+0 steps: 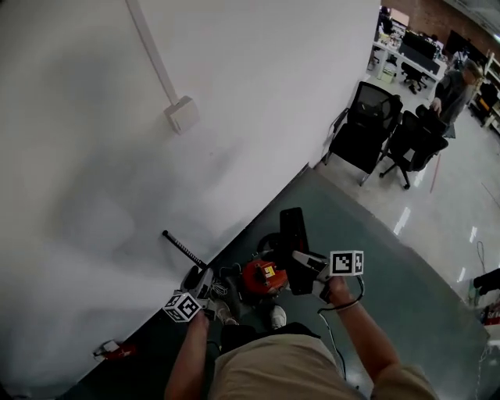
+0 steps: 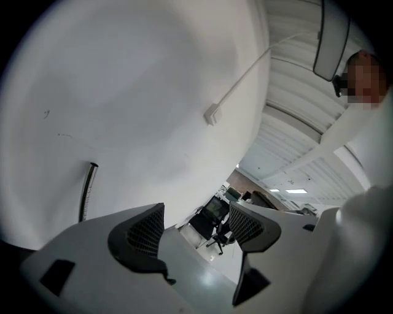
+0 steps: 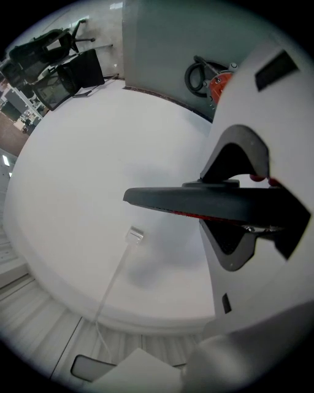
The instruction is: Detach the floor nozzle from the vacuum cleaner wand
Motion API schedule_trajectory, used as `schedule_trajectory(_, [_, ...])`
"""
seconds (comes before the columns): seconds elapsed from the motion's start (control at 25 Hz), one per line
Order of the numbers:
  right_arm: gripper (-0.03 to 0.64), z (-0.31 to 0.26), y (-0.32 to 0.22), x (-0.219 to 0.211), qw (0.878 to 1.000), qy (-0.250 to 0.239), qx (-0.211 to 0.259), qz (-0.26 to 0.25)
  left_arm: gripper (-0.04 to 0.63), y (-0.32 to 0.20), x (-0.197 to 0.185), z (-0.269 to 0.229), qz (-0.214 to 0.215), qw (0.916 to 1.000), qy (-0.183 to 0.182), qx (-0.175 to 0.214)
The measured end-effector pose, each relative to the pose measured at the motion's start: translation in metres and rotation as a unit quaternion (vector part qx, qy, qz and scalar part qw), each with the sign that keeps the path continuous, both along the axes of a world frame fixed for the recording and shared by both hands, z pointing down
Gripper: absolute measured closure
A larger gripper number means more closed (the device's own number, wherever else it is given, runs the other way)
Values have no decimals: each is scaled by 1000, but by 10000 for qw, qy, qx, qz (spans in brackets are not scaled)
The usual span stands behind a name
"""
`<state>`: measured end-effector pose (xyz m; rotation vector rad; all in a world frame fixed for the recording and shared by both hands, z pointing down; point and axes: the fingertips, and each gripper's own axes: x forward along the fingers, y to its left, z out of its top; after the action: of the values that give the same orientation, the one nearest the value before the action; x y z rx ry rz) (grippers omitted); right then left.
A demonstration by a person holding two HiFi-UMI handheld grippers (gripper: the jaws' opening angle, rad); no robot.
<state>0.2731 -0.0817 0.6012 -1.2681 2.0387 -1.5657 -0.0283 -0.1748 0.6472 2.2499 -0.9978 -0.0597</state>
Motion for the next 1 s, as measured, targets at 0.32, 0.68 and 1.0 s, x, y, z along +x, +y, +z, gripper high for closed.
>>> schedule_trajectory(0.32, [419, -6, 13, -11, 9993, -74, 143, -335, 295, 73, -26, -51, -68, 9984, 246, 509])
schedule_trajectory(0.68, [419, -31, 66, -50, 9970, -6, 534, -557, 314, 160, -94, -82, -510, 9950, 118, 856])
schedule_trajectory(1.0, [419, -31, 137, -97, 9968, -267, 393, -649, 334, 260, -144, -113, -813, 9854, 497, 1409])
